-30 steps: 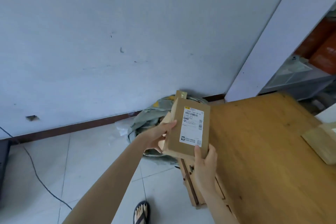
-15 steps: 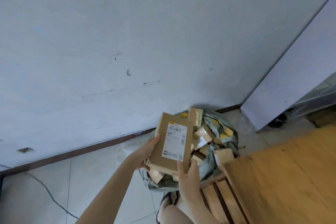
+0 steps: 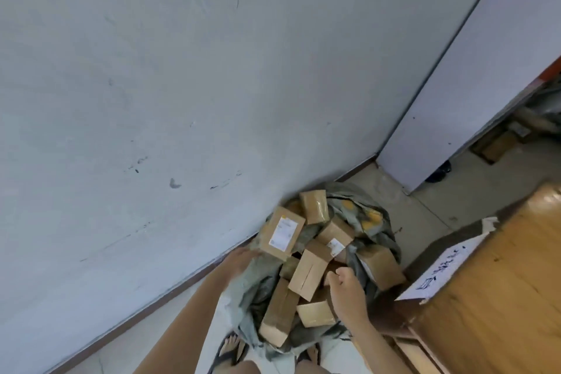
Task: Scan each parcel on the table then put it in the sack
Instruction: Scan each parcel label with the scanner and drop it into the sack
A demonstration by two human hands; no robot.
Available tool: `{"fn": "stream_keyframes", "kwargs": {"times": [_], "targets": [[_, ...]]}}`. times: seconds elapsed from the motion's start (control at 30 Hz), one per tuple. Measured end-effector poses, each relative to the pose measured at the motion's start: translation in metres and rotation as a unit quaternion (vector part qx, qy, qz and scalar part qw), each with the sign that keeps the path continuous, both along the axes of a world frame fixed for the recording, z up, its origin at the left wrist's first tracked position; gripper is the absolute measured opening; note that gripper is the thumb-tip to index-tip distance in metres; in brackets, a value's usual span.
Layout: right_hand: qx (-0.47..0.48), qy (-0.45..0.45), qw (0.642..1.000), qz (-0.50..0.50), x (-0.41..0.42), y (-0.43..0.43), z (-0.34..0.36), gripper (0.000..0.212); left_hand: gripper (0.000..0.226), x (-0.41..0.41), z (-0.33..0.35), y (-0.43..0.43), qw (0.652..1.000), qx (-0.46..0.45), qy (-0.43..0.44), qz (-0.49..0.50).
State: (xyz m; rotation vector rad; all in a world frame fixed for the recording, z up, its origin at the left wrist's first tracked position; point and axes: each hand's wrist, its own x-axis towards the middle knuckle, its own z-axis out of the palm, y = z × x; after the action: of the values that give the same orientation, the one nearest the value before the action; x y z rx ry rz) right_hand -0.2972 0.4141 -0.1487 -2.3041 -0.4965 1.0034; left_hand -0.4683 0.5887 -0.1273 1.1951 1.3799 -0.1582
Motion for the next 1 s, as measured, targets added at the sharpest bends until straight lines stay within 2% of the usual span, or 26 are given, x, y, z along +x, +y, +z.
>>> {"fn": "stream_keyframes", "kwargs": {"times": [0.07,0.13,0.37,0.43,0.57,0.63,0.7,0.8,0.87,0.93,1.0], "targets": [[-0.019,-0.008,0.999,-0.029,-0.012,0.003,-0.004,0.026,0.044,-0.008,-0.002,0.017,0.998,-0.015,0.033,-0.046],[-0.016,-0.019,0.998,-0.054,-0.030,0.006,-0.003,0.017,0.040,-0.012,-0.009,0.038,0.996,-0.030,0.037,-0.077],[-0.017,-0.015,0.981,-0.192,-0.109,0.020,0.004,0.024,0.041,-0.016,-0.001,0.084,0.972,-0.025,0.046,-0.230],[-0.007,-0.010,0.975,-0.222,-0.125,0.021,0.006,0.025,0.042,-0.015,0.004,0.088,0.961,-0.019,0.068,-0.267],[0.017,0.007,0.958,-0.287,-0.143,0.014,0.013,0.009,0.046,-0.007,0.012,0.083,0.946,-0.048,0.077,-0.312],[0.020,0.010,0.949,-0.313,-0.146,0.004,0.017,0.014,0.046,0.005,0.013,0.073,0.937,-0.049,0.074,-0.339],[0.026,-0.003,0.941,-0.338,-0.145,-0.009,0.024,0.020,0.044,0.022,0.015,0.057,0.922,-0.044,0.072,-0.378],[0.028,-0.029,0.931,-0.362,-0.135,-0.033,0.039,0.018,0.040,0.057,0.026,0.024,0.900,-0.005,0.037,-0.434],[0.022,-0.046,0.930,-0.365,-0.123,-0.052,0.048,0.016,0.034,0.083,0.034,-0.001,0.873,0.037,-0.017,-0.486],[0.020,-0.059,0.929,-0.366,-0.108,-0.072,0.058,0.014,0.018,0.109,0.045,-0.026,0.848,0.068,-0.055,-0.523],[0.021,-0.077,0.922,-0.378,-0.090,-0.099,0.069,0.021,0.017,0.136,0.061,-0.058,0.817,0.100,-0.074,-0.563]]}}
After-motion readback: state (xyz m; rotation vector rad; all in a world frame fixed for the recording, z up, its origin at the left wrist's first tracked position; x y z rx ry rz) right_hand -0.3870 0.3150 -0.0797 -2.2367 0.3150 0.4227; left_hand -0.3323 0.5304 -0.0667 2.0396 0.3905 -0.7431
